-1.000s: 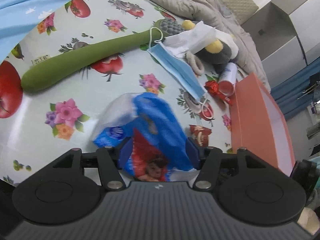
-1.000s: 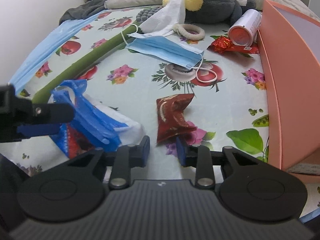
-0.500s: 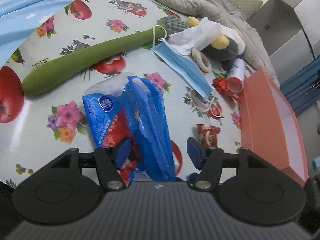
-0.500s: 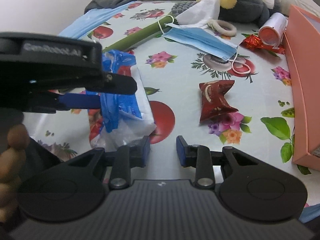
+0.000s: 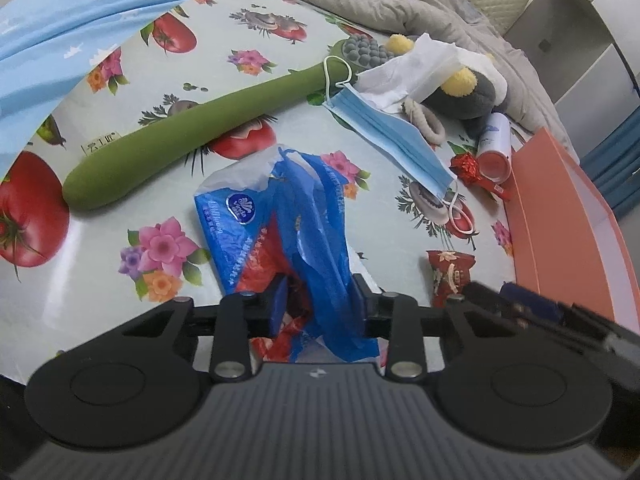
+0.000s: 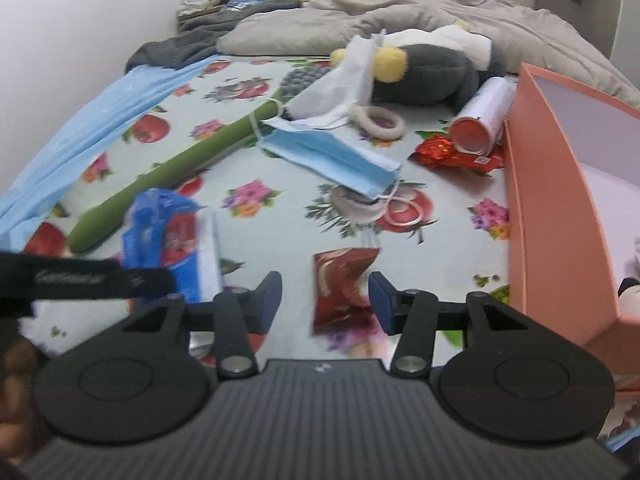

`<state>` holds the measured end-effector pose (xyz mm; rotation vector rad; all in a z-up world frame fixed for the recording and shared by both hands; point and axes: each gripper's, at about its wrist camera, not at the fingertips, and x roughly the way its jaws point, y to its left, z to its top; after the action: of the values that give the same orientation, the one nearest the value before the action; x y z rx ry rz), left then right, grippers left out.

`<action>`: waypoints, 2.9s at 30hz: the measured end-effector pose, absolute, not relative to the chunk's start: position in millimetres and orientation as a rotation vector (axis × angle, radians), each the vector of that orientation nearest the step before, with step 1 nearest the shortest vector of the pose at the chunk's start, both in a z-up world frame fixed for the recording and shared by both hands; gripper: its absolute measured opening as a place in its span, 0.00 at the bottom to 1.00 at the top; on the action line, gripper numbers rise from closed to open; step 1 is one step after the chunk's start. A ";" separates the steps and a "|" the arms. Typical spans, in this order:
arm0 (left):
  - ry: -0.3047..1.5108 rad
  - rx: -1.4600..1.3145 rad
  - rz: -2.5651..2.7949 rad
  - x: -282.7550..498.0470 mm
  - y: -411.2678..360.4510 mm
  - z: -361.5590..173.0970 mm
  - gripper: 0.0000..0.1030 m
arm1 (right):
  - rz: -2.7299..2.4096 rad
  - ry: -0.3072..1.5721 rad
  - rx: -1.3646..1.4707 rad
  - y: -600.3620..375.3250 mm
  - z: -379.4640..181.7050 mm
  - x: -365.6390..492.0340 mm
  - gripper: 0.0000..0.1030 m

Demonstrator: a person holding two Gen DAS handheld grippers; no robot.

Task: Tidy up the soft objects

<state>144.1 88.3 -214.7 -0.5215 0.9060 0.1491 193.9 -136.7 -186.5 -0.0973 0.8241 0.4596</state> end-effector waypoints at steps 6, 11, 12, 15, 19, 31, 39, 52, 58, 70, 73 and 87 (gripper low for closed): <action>0.894 -0.517 0.147 144.4 88.9 -215.2 0.31 | 0.462 0.819 -0.129 -129.6 -194.6 203.1 0.49; 0.893 -0.504 0.140 145.1 87.8 -212.3 0.25 | 0.423 0.842 -0.147 -126.1 -205.5 208.7 0.49; 0.893 -0.501 0.138 145.2 87.6 -212.0 0.23 | 0.431 0.848 -0.139 -126.6 -206.9 209.3 0.49; 0.893 -0.500 0.133 145.9 86.9 -211.3 0.19 | 0.442 0.863 -0.125 -128.1 -209.8 209.6 0.45; 0.893 -0.492 0.126 146.4 85.4 -210.6 0.15 | 0.442 0.875 -0.108 -131.3 -211.9 209.6 0.30; 0.876 -0.466 0.102 143.0 79.1 -200.1 0.11 | 0.422 0.852 -0.071 -148.4 -197.2 200.6 0.23; 0.845 -0.452 0.076 137.4 73.3 -183.4 0.10 | 0.438 0.813 -0.046 -156.7 -174.0 186.1 0.23; 0.759 -0.428 0.019 128.8 58.1 -119.5 0.10 | 0.440 0.685 0.006 -178.6 -106.4 170.9 0.23; 0.697 -0.409 -0.016 130.5 45.8 -83.6 0.10 | 0.431 0.613 0.024 -191.3 -71.4 166.5 0.23; 0.575 -0.378 -0.111 142.9 6.3 -16.8 0.10 | 0.370 0.469 0.049 -232.5 -9.7 165.8 0.23; 0.561 -0.368 -0.135 146.9 -4.7 -5.4 0.10 | 0.353 0.433 0.054 -244.1 3.0 165.0 0.23; 0.618 -0.319 -0.311 203.7 -95.3 -1.8 0.10 | 0.116 0.472 0.073 -335.4 -1.6 183.5 0.23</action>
<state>203.7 -95.3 -1.8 -0.3191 0.6180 -0.3115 183.5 -335.4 -1.6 0.0733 0.4722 0.1158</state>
